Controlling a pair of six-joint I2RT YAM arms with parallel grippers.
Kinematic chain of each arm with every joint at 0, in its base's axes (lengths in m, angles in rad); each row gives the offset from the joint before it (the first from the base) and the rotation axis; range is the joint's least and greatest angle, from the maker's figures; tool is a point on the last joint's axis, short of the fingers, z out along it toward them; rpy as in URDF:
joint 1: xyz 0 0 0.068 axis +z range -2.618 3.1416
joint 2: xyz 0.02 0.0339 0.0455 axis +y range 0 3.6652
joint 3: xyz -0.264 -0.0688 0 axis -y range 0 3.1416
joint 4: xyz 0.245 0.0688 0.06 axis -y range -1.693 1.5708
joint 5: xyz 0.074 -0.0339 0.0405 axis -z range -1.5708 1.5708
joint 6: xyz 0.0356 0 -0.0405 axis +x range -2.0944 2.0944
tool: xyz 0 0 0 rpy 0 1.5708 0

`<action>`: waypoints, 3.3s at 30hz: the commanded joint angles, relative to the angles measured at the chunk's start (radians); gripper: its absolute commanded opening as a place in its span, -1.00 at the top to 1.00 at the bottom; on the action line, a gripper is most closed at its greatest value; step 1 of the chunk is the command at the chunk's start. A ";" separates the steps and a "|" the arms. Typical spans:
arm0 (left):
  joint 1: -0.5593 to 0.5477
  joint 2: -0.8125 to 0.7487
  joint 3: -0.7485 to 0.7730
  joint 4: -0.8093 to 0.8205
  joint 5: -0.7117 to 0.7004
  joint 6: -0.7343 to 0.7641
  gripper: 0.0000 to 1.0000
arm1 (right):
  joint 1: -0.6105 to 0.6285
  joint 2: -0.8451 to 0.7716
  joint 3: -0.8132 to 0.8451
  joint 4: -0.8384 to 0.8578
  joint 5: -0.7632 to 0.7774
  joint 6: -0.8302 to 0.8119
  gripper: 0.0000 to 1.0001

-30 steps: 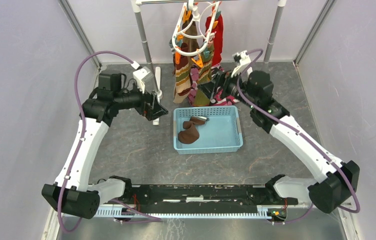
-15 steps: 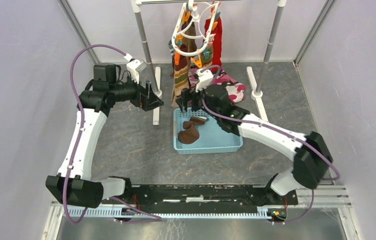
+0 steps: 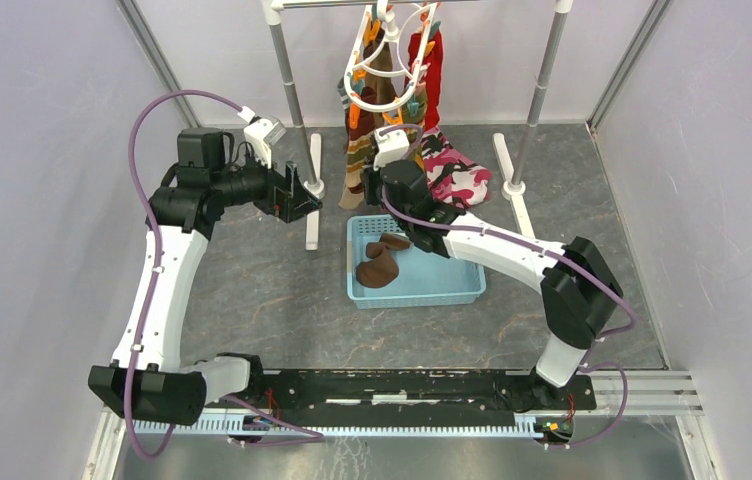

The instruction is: Remove the socks clipped to the hanger

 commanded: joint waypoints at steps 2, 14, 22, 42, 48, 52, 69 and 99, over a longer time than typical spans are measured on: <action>0.004 -0.007 0.022 -0.001 0.003 -0.026 -0.98 | 0.005 -0.076 -0.031 0.038 0.072 -0.034 0.94; 0.004 -0.005 0.030 0.012 0.045 -0.045 -0.93 | 0.016 -0.145 -0.130 0.059 0.042 -0.007 -0.39; 0.004 -0.017 0.003 0.013 0.025 -0.024 -0.93 | 0.061 0.013 0.058 0.004 0.128 -0.012 -0.65; 0.004 -0.034 -0.039 0.099 0.056 -0.102 -0.91 | 0.059 -0.178 -0.134 0.061 0.115 -0.032 1.00; -0.021 0.008 -0.030 0.287 0.166 -0.285 -0.85 | 0.062 -0.301 -0.245 0.086 -0.056 0.035 1.00; -0.085 0.077 0.059 0.372 0.141 -0.366 -0.84 | 0.059 -0.322 -0.250 0.087 -0.101 0.081 1.00; -0.160 0.225 0.134 0.611 0.283 -0.607 -0.84 | 0.059 -0.396 -0.310 0.143 -0.339 0.255 1.00; -0.219 0.417 0.303 0.783 0.195 -0.786 0.21 | 0.044 -0.365 -0.243 0.095 -0.412 0.264 1.00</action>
